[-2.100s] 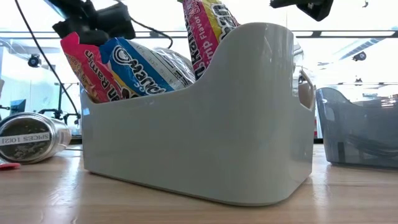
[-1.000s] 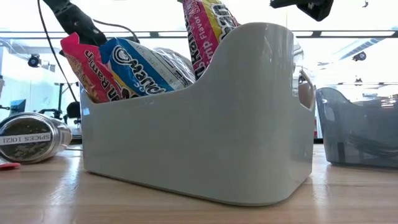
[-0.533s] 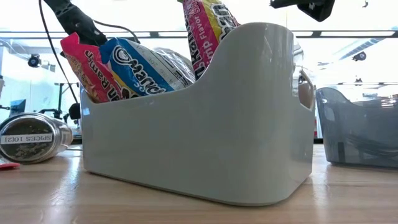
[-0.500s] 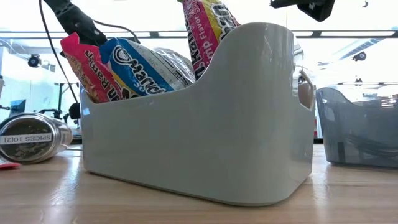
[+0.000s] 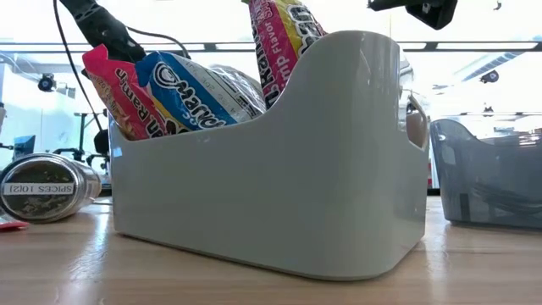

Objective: Pick & Place Food Item
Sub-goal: Put the brown seasoning bottle into the left gray bin

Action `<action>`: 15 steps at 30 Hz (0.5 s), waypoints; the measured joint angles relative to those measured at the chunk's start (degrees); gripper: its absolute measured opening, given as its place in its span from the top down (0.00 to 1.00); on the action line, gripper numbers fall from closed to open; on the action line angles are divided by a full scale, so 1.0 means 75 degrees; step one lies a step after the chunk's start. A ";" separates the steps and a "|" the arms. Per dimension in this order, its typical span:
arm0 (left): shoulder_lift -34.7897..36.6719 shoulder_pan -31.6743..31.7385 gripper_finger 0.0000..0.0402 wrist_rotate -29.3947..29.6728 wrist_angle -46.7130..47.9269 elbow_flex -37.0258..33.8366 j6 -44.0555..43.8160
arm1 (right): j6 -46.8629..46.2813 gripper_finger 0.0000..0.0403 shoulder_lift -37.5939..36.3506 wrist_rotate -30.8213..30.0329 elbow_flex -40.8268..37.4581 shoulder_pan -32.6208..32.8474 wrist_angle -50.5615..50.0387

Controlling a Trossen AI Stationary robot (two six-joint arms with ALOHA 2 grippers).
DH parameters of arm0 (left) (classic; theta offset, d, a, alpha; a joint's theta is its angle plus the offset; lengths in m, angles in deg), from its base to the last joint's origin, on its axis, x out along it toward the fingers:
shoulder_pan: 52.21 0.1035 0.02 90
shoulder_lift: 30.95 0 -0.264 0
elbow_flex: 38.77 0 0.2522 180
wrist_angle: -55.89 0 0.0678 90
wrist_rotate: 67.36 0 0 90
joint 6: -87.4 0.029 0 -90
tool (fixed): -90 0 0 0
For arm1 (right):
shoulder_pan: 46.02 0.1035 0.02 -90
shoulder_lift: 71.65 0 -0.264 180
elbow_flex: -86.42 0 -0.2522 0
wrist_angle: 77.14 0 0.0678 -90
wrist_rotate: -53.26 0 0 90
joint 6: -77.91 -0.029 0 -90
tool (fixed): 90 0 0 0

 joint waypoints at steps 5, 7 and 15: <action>0.0018 -0.0111 0.35 -0.0527 0.0180 0.0003 0.0319 | 0.0000 0.62 0.0000 0.0006 0.0000 0.0000 0.0000; 0.0079 -0.0270 0.31 -0.0595 0.0415 0.0018 0.0584 | -0.0002 0.62 0.0000 0.0108 0.0000 0.0000 0.0000; 0.0534 -0.0975 0.27 -0.0154 0.1335 0.0727 0.1799 | -0.0071 0.62 0.0000 0.0154 0.0000 0.0000 0.0003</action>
